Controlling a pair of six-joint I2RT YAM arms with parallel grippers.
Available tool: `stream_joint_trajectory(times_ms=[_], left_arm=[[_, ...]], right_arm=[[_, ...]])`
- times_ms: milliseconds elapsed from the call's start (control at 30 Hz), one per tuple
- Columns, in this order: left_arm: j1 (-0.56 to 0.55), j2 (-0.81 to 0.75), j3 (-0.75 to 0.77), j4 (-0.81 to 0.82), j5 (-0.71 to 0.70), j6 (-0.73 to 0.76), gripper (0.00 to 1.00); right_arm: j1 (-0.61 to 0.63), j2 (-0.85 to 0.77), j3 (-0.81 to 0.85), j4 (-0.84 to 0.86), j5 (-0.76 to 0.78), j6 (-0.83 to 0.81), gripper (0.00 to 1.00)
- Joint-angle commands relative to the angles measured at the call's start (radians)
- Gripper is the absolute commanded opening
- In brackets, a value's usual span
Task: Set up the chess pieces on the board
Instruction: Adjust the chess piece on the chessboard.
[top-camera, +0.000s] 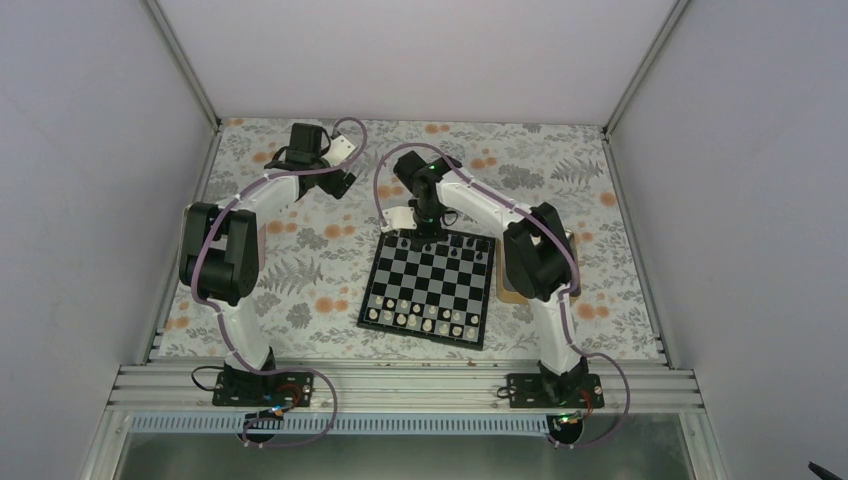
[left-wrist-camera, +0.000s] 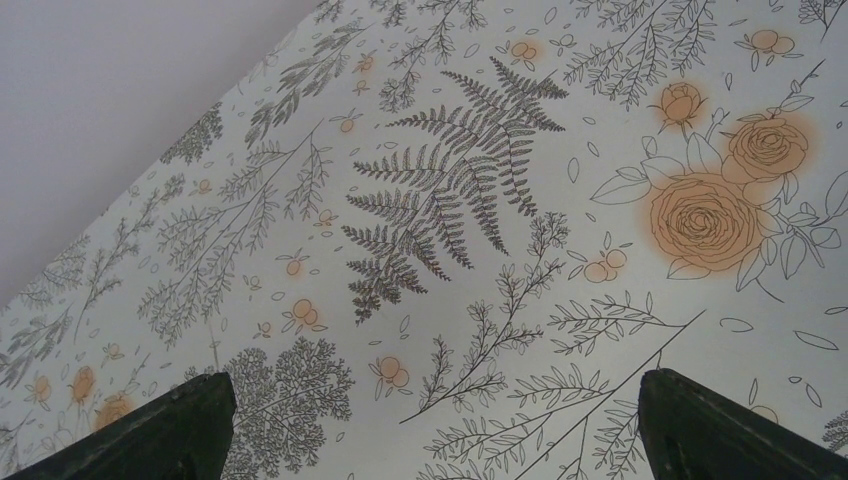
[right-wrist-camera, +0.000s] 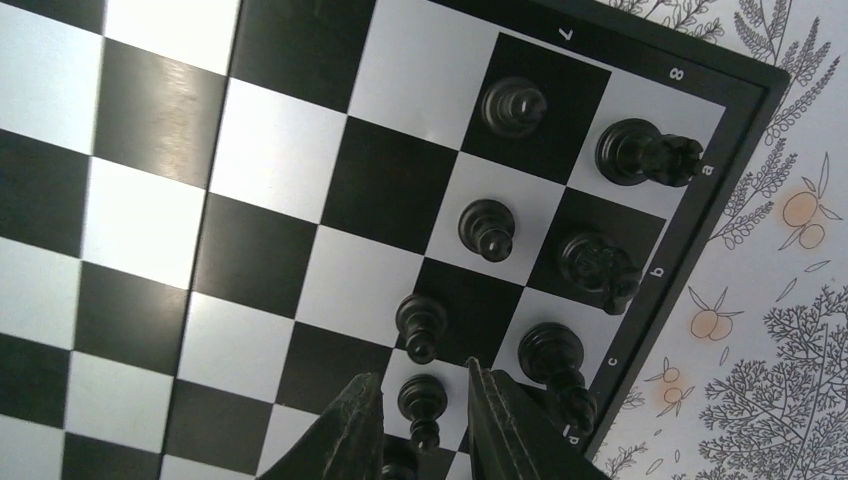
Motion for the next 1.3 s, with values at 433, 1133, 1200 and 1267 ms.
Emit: stream_joint_trajectory(times_ms=[433, 1133, 1200, 1267], left_arm=[[0.01, -0.04, -0.01, -0.001, 0.037, -0.014, 1.0], [0.013, -0.047, -0.02, 0.0, 0.072, -0.015, 1.0], [0.014, -0.047, -0.021, 0.002, 0.074, -0.014, 1.0], [0.014, -0.045, -0.02, 0.002, 0.076, -0.014, 1.0]], right_arm=[[0.013, 0.05, -0.001, 0.039, 0.031, 0.019, 0.24], [0.013, 0.078, 0.002, 0.035, 0.029, 0.018, 0.15], [0.013, 0.075, 0.003, 0.034, 0.027, 0.016, 0.14], [0.013, 0.073, 0.003, 0.035, 0.026, 0.016, 0.13]])
